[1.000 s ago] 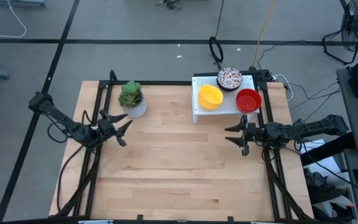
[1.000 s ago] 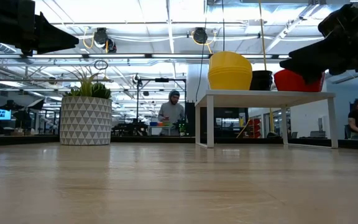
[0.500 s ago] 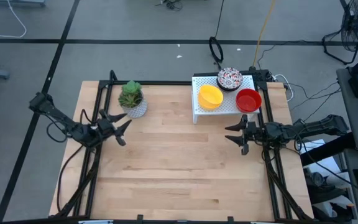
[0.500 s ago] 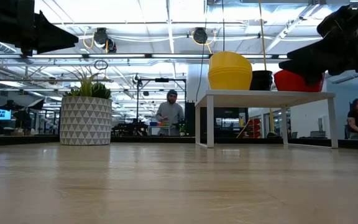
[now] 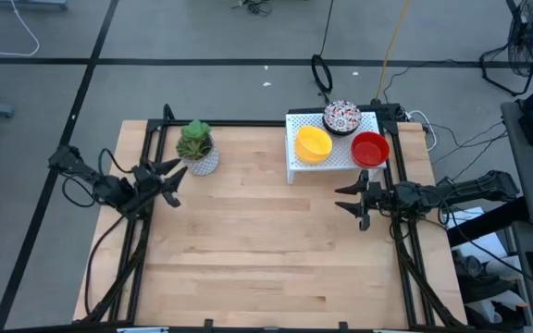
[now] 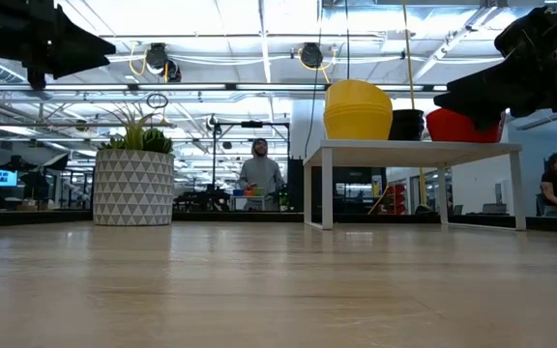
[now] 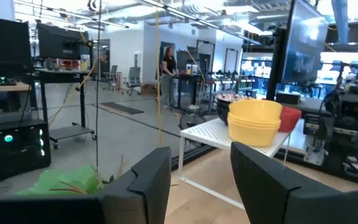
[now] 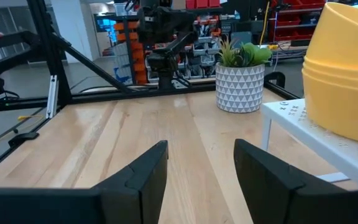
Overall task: Pick & Place Mini bowls
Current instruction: Return to Home Position
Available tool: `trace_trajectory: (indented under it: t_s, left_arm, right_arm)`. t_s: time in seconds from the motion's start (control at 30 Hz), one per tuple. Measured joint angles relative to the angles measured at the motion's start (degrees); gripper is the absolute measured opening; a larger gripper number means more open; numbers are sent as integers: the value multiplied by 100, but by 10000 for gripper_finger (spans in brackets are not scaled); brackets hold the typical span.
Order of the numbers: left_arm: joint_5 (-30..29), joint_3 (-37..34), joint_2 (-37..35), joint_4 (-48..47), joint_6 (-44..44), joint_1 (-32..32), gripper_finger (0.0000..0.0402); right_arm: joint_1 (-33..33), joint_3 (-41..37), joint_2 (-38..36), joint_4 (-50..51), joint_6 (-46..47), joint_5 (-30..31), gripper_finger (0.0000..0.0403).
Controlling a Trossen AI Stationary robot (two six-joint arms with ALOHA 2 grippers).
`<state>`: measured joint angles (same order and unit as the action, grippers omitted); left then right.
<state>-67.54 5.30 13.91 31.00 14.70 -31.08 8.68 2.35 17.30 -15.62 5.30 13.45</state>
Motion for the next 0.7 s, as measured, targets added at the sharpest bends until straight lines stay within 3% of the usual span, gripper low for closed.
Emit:
trace_trajectory:
  t_s: [0.33, 0.7]
  left_arm:
    - [-3, 0, -613, 9, 2, 261, 170]
    - [-6, 0, -651, 4, 2, 342, 170]
  right_arm:
    - [0, 0, 2, 2, 0, -2, 171]
    - [0, -7, 2, 2, 0, -4, 171]
